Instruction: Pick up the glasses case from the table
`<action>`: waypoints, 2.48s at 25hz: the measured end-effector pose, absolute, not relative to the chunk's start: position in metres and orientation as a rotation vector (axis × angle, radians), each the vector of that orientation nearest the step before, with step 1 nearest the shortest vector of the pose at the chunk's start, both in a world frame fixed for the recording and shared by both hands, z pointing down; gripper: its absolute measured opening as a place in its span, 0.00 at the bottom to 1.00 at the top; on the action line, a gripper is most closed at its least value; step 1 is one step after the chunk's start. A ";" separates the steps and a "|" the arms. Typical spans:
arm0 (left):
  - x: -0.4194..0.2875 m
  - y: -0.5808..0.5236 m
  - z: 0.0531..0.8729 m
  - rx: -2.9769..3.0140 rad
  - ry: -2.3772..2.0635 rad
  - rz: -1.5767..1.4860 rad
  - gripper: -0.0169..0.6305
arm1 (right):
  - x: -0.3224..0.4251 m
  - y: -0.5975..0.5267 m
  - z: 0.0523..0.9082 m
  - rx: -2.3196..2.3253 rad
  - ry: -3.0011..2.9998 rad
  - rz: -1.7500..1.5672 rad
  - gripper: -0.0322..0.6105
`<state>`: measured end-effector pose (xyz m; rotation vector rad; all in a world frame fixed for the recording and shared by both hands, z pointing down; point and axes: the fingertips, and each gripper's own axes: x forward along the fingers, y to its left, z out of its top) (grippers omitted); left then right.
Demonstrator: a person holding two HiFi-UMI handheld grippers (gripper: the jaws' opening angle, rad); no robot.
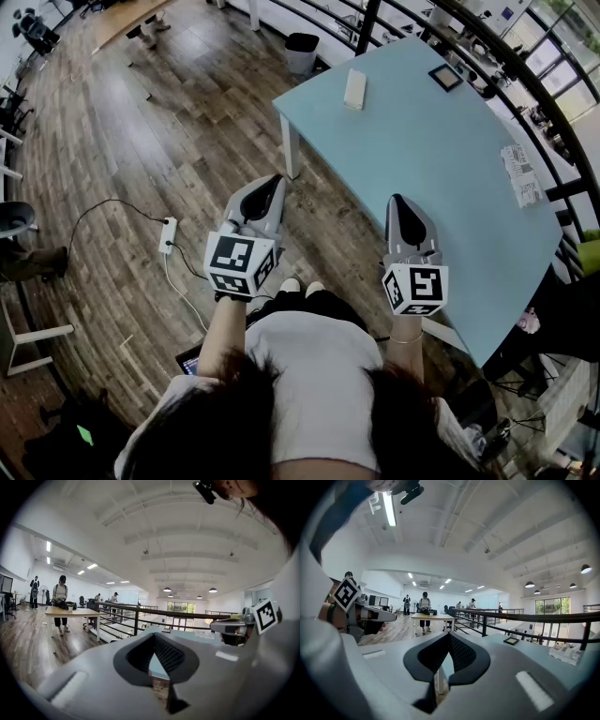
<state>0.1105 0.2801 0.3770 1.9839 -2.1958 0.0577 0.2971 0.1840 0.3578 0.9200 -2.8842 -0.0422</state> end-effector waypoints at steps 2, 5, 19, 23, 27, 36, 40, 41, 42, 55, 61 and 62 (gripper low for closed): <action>0.116 0.282 0.378 1.983 -2.198 0.066 0.11 | 0.304 0.185 0.360 0.925 -2.882 -0.036 0.05; 0.125 0.287 0.382 1.973 -2.206 0.073 0.11 | 0.312 0.189 0.366 0.923 -2.885 -0.022 0.05; 0.103 0.287 0.399 1.917 -2.226 0.050 0.11 | 0.284 0.178 0.381 0.867 -2.886 0.023 0.05; 0.072 0.263 0.403 1.927 -2.209 0.041 0.11 | 0.252 0.156 0.383 0.868 -2.879 0.024 0.05; 0.029 0.232 0.397 1.958 -2.192 0.041 0.11 | 0.207 0.128 0.377 0.884 -2.872 0.005 0.05; -0.063 0.164 0.385 2.024 -2.166 0.029 0.11 | 0.113 0.070 0.367 0.924 -2.864 -0.026 0.05; -0.093 0.147 0.387 2.052 -2.140 0.040 0.11 | 0.089 0.055 0.370 0.977 -2.847 -0.009 0.05; -0.100 0.145 0.388 2.056 -2.132 0.044 0.11 | 0.083 0.053 0.372 0.992 -2.841 0.000 0.05; -0.108 0.143 0.389 2.060 -2.124 0.047 0.11 | 0.077 0.050 0.373 1.006 -2.834 0.009 0.05; -0.147 0.131 0.404 2.084 -2.035 0.053 0.11 | 0.046 0.040 0.388 1.088 -2.735 0.044 0.05; -0.150 0.100 0.417 2.091 -2.006 0.076 0.11 | 0.047 0.009 0.401 1.126 -2.720 0.083 0.05; -0.151 0.094 0.419 2.096 -2.002 0.080 0.11 | 0.046 0.003 0.403 1.132 -2.719 0.087 0.05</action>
